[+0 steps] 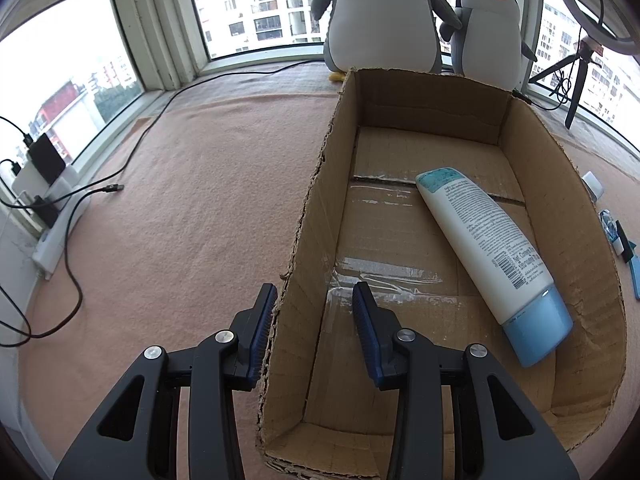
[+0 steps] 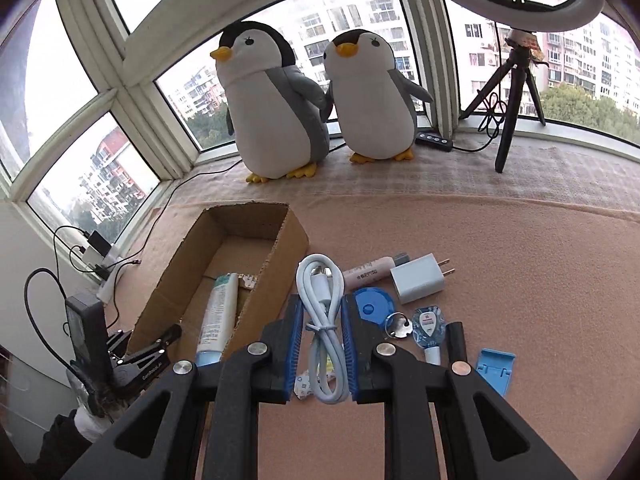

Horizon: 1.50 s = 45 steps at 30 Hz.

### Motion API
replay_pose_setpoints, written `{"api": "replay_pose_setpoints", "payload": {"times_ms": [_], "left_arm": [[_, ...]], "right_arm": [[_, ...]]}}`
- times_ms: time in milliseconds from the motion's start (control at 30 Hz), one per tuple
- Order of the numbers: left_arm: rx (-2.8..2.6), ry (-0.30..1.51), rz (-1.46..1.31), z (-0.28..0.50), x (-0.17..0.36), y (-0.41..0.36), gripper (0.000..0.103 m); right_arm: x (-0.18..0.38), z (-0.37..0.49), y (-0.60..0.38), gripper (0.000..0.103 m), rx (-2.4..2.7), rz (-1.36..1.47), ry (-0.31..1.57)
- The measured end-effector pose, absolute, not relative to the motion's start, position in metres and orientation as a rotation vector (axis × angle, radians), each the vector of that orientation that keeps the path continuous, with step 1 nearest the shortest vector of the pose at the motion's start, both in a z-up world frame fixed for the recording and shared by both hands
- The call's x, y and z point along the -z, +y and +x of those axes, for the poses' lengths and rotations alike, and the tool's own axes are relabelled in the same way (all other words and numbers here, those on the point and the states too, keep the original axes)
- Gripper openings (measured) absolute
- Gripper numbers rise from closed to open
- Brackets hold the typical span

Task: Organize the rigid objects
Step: 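Carry the USB cable into the box and release it beside the tube, then move the right gripper to the blue phone stand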

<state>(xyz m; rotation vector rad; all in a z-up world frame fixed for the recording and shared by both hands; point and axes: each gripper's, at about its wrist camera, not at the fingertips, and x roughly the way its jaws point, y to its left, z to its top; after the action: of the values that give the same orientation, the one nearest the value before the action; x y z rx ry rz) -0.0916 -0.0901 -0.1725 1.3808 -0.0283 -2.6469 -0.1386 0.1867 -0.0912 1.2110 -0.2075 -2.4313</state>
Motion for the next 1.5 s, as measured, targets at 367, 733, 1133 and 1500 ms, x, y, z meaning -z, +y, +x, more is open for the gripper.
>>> {"api": "replay_pose_setpoints", "payload": {"times_ms": [367, 733, 1133, 1500], "left_arm": [[2.657, -0.003, 1.372, -0.090, 0.174, -0.094, 0.038], [2.659, -0.001, 1.371, -0.090, 0.174, -0.093, 0.038], [2.658, -0.009, 1.367, -0.090, 0.174, -0.093, 0.038], [2.657, -0.016, 1.369, -0.090, 0.174, -0.093, 0.038]], "right_arm": [[0.104, -0.145, 0.089, 0.017, 2.354, 1.194, -0.066], [0.126, -0.150, 0.052, 0.026, 2.302, 1.228, 0.049], [0.110, -0.139, 0.060, 0.078, 2.351, 1.147, 0.061], [0.107, -0.128, 0.113, 0.078, 2.412, 1.170, -0.002]]}}
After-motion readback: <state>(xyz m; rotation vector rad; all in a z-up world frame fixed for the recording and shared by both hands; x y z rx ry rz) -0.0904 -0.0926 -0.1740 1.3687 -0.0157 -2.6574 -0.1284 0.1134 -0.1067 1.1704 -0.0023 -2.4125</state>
